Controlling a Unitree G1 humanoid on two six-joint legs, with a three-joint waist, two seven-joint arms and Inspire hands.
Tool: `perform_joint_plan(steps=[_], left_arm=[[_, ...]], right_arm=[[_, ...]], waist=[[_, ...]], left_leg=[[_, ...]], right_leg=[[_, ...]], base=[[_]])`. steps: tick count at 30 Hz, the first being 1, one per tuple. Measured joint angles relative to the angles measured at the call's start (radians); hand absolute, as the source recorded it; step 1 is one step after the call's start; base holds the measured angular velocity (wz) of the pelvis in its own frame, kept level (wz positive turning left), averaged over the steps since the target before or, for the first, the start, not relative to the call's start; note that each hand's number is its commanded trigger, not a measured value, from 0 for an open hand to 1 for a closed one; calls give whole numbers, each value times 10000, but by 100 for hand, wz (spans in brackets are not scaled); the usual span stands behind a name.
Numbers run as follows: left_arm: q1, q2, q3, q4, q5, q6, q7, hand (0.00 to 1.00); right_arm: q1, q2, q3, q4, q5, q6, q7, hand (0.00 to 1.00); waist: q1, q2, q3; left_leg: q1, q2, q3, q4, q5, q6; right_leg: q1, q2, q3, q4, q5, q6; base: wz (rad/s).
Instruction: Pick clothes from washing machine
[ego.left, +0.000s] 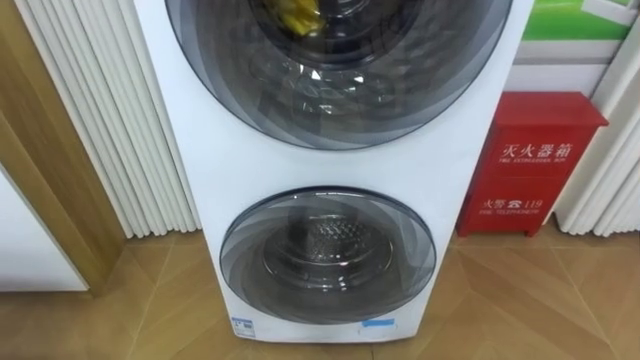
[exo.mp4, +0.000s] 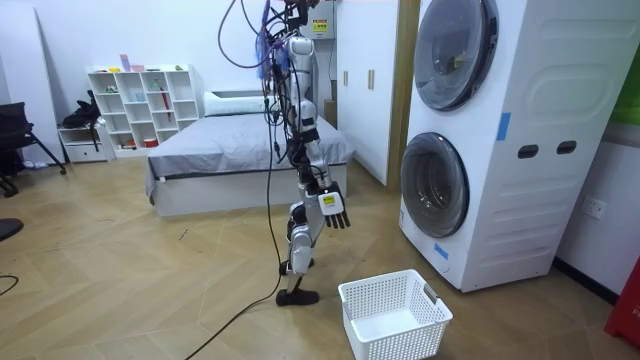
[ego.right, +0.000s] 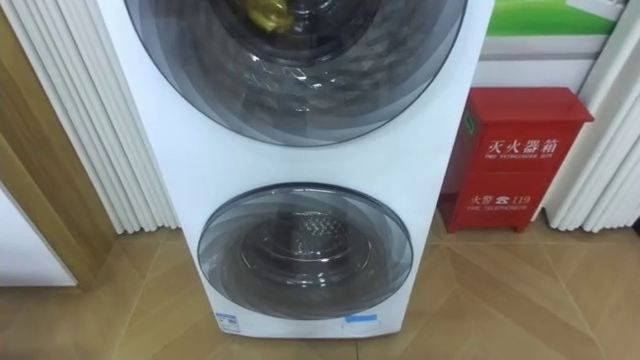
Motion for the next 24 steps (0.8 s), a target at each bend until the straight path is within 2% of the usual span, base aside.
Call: perform_joint_plan(steps=[5, 8, 11, 13, 16, 18, 21, 24], left_arm=[[4, 2, 7, -2, 28, -53, 59, 0], [11, 39, 17, -2, 68, -78, 20, 0], [38, 113, 44, 11, 111, -79, -43, 0], [15, 139, 333, 6, 689, -78, -47, 0], [-28, 231, 465, 18, 929, -77, -57, 0], [-16, 318, 472, 13, 1058, -58, -101, 0], [4, 373, 475, -18, 1278, 182, -258, 0], [-1, 378, 483, -38, 1691, 414, -281, 0]], right_arm=[[-117, 12, -10, 1, 16, 141, -28, 0], [-298, -33, -342, -253, -190, 467, -76, 0], [-520, -113, -719, -962, -472, 652, -375, 0], [-1186, -234, -1116, -1477, -560, 650, -531, 0], [-2064, -597, -1581, -2275, -533, 596, -638, 0], [-2459, -809, -1831, -2905, -546, 583, -779, 0], [-3171, -977, -2282, -3707, -556, 608, -1152, 0], [-4002, -1207, -2268, -4196, -453, 636, -1361, 0]], waist=[[9, -47, -6], [7, -126, -28], [13, -178, 16], [7, -303, 75], [32, -424, 61], [24, -451, 25], [37, -584, 7], [163, -592, 6]], left_leg=[[-7, -3, -8, 31, 1, 2], [-10, 5, -13, 86, 1, 2], [7, 0, -1, 101, 4, 6], [-14, -2, 1, 136, 6, 8], [-81, -2, -13, 191, 3, 11], [-154, -3, -110, 231, 3, 10], [-190, -14, -252, 267, 4, 10], [-196, -22, -278, 264, 5, 10]], right_leg=[[4, -6, 2, 5, 0, 1], [6, -11, -3, 33, 0, 0], [18, -18, 7, 34, -1, 2], [14, -19, 17, 19, -1, 1], [-25, -18, 15, 23, 0, 1], [-28, -13, -68, 21, 0, 1], [-22, -10, -175, 40, 1, 1], [-29, -9, -171, 29, 2, 1]], base=[[0], [0], [-5], [-2], [2], [14], [11], [0]])
